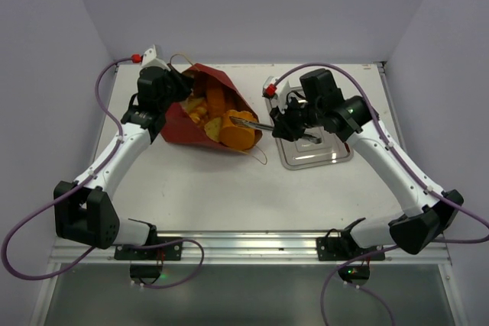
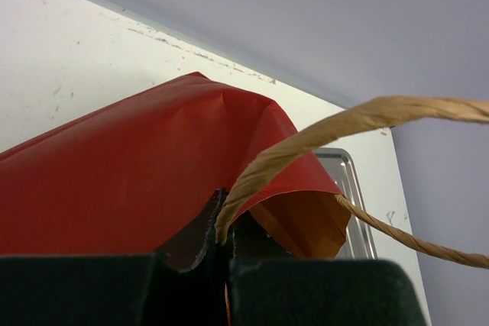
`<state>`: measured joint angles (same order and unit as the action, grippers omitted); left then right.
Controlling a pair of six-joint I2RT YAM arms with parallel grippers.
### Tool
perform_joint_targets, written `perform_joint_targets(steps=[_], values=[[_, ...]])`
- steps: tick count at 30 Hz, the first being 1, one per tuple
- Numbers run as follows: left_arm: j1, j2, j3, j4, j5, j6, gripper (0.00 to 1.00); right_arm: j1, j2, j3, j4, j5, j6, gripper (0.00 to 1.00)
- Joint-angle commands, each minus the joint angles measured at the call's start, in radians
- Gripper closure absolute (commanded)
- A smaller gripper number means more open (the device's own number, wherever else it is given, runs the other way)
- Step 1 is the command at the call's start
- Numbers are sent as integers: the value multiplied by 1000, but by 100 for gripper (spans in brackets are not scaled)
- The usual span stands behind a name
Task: Take the fake bread out of the paper bag
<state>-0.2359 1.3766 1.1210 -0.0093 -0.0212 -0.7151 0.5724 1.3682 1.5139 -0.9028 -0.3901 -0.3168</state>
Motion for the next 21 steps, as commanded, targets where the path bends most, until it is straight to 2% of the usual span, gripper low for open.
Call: perform_joint_targets(steps=[1,8,21], values=[[7,-14,36,108,17,-27,100,17,-6,16,13,97,-54,79],[7,-14,31,114,41,-30,100,34,-3,-6,31,148,-62,70],[7,-17,23,121,49,-37,100,46,20,-27,27,142,-65,64]])
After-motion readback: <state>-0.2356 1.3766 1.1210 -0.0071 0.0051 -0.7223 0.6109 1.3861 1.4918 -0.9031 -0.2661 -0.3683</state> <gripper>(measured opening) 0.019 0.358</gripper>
